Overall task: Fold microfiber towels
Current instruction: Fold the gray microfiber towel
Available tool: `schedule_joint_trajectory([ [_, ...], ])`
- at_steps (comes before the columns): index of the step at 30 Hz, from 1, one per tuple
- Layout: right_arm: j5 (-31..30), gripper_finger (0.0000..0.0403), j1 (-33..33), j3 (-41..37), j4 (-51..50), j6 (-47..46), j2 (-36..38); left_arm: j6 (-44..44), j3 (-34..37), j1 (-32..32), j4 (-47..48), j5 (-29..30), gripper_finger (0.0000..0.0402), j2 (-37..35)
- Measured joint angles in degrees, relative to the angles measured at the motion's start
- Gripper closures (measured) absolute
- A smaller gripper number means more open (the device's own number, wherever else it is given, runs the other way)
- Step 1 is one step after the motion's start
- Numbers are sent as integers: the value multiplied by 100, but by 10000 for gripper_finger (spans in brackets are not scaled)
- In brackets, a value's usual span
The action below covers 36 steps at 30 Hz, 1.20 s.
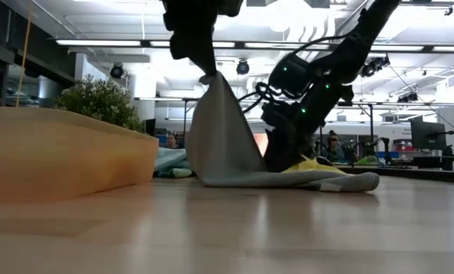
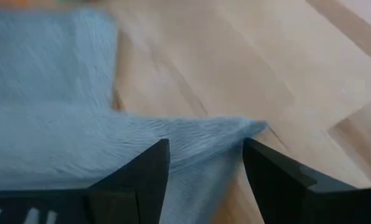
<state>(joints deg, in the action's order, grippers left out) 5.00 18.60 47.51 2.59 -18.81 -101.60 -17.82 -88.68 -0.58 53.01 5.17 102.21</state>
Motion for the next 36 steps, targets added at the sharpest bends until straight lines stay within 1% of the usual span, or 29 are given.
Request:
schedule_joint_trajectory([
  [3,4,206,76,0,-127,719,37,-24,0,-9,-4,-4,401,0],
  [11,-6,206,294,4,-635,2597,552,-69,0,-2,27,-11,401,0],
  [13,-7,206,316,6,-712,3097,584,-97,0,-2,20,-10,401,0],
  [15,29,206,281,7,-882,3577,573,-108,0,-2,11,-9,401,0],
  [18,134,206,93,4,-897,4570,442,-110,0,-2,-2,2,401,0],
  [20,23,206,-51,0,-647,4988,367,-110,0,0,-10,2,401,0],
  [23,-381,206,-196,2,-258,5358,309,-152,0,-2,-8,0,401,0],
  [25,-520,206,-237,2,-25,5558,282,-156,0,-2,-6,-2,401,0],
  [30,-932,206,-266,2,86,5832,260,-265,0,-2,-4,-4,401,0],
  [32,-1001,206,-266,2,128,5926,260,-305,0,-2,-3,-7,401,0],
  [36,-869,206,-290,114,99,6442,260,-315,0,-2,-3,-7,401,0],
])
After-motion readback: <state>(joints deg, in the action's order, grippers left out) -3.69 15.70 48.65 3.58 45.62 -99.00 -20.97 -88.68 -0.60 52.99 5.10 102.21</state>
